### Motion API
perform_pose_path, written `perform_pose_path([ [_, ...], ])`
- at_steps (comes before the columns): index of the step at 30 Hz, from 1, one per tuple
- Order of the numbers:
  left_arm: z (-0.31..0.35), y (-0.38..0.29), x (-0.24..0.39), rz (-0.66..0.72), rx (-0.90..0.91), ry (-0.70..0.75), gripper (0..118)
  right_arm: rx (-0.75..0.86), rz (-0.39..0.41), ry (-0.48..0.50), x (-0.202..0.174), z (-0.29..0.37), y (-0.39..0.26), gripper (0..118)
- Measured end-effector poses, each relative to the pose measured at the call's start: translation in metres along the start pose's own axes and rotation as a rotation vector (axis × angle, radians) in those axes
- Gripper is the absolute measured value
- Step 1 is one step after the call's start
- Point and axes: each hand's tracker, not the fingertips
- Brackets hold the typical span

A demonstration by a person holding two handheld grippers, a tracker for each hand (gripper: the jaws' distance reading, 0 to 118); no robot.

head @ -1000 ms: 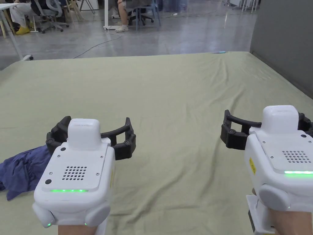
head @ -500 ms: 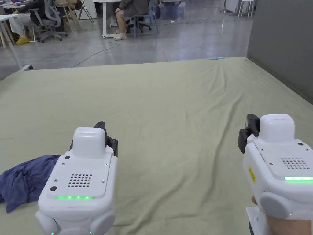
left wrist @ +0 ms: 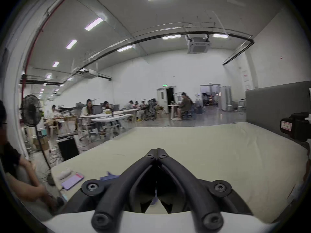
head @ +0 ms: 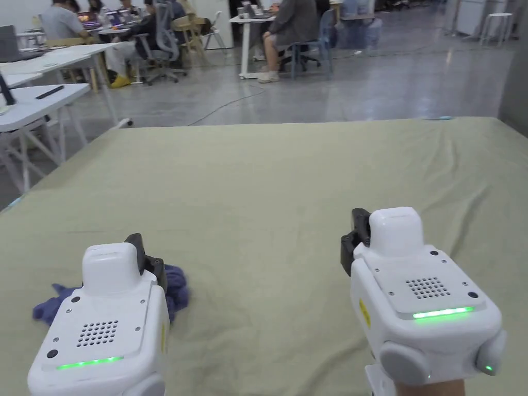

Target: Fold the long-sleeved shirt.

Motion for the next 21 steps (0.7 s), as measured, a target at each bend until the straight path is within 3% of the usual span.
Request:
perform_pose_path([
  [6, 0.012, -0.001, -0.057, 0.031, -0.024, 0.175, 0, 0.018, 0.021, 0.199, -0.069, -0.019, 0.004, 0],
  [13, 0.004, -0.005, -0.073, 0.043, -0.065, 0.192, 0, 0.005, 0.031, 0.234, -0.087, -0.027, 0.001, 0],
  [16, -0.024, -0.007, -0.073, 0.044, -0.205, 0.1, 0, -0.008, 0.034, 0.227, -0.083, -0.029, -0.002, 0],
  [19, -0.081, -0.013, -0.074, 0.087, -0.46, 0.011, 0, -0.022, 0.048, 0.217, -0.081, -0.029, -0.006, 0],
  [21, -0.126, -0.026, -0.079, 0.153, -0.596, -0.045, 8, -0.032, 0.053, 0.216, -0.08, -0.032, -0.009, 0],
])
